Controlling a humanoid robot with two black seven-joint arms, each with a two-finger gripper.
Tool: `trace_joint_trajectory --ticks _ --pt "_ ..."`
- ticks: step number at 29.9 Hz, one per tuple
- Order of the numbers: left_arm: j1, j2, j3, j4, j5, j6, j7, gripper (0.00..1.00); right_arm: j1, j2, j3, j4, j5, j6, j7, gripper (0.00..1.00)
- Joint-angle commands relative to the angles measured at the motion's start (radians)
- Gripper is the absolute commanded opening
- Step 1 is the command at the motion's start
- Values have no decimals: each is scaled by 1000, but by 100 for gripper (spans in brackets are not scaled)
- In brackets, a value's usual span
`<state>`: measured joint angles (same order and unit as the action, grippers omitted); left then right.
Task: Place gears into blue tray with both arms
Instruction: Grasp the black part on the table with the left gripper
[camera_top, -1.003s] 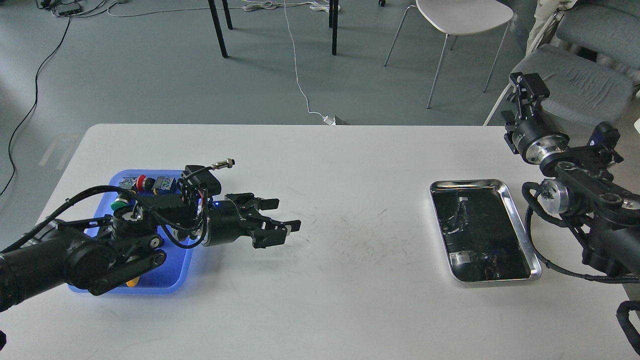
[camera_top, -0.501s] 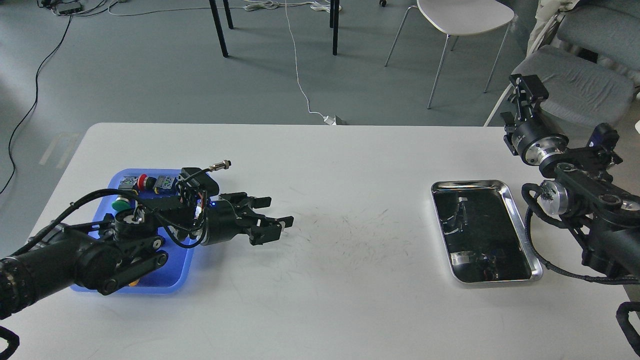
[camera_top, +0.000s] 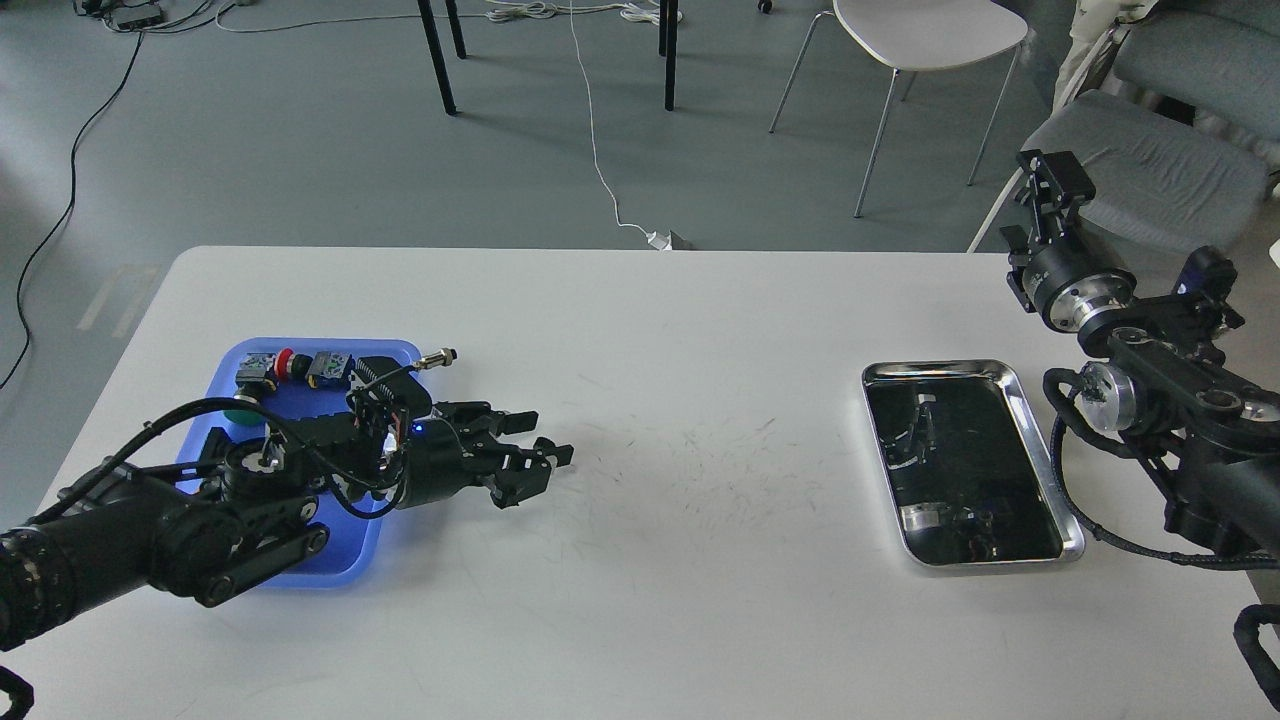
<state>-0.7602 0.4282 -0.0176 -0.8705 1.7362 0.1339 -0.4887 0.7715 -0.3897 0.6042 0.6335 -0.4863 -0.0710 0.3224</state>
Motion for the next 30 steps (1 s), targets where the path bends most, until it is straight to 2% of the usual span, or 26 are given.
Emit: trace_joint_trajectory --ticks 1,30 --pt "-1 -2 11 7 -1 4 0 58 0 0 -3 0 0 -1 1 95" --pt "4 1 15 19 0 4 0 38 6 9 -6 -38 -1 4 1 95"
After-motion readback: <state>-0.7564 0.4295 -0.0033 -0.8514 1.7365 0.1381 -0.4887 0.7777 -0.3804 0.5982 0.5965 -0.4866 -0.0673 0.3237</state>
